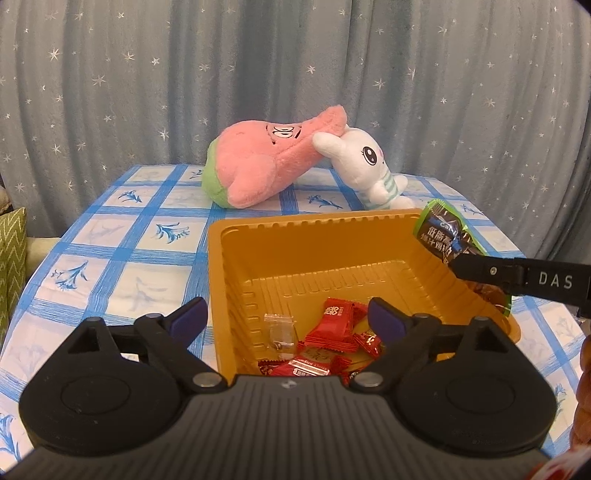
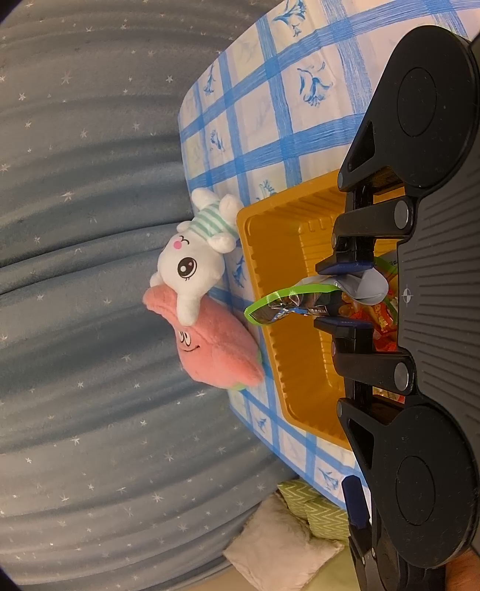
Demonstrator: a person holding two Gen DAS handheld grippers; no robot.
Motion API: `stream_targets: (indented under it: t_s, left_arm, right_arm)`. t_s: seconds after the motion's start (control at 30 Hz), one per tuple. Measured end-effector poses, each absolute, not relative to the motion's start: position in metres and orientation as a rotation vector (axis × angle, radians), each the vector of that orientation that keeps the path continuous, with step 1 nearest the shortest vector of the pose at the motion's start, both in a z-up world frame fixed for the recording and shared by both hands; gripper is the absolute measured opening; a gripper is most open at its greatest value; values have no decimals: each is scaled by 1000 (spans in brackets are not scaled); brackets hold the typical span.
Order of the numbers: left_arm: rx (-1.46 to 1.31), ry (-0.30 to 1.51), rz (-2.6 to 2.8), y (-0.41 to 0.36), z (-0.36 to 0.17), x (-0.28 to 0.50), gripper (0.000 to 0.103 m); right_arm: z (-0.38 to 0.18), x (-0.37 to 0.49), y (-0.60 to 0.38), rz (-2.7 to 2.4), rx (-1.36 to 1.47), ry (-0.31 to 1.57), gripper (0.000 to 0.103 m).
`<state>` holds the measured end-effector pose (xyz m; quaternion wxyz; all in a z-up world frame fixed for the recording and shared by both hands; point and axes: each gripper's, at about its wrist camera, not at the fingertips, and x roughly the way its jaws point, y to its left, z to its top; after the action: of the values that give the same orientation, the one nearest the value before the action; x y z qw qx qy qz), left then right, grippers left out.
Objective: Organize snacks
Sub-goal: 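Open the left tool and the right tool to drop snacks into the tray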
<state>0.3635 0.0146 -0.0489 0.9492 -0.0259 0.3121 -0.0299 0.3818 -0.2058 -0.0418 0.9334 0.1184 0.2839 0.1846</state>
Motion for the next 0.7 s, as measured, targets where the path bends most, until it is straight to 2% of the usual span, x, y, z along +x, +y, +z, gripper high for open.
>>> stream_targets:
  t_s: [0.1, 0.13, 0.17, 0.2, 0.33, 0.7]
  left_arm:
    - [-42, 631, -53, 14, -49, 363, 98]
    - [-40, 631, -51, 14, -49, 363, 98]
    - [-38, 631, -49, 14, -50, 363, 99]
    - [-36, 630, -45, 15, -50, 363, 100]
    - [-30, 622, -36, 14, -49, 362, 103]
    - [-22, 620, -37, 13, -49, 360, 103]
  right_arm:
    - [-42, 383, -208, 381, 255, 558, 25]
    - [-42, 384, -209, 375, 267, 555, 41]
    - [-42, 384, -212, 370, 287, 544, 69]
    - [-40, 384, -216, 361, 309, 526, 76]
    - [-35, 384, -225, 329, 323, 502, 77]
    - [-32, 380, -225, 312, 296, 493, 77]
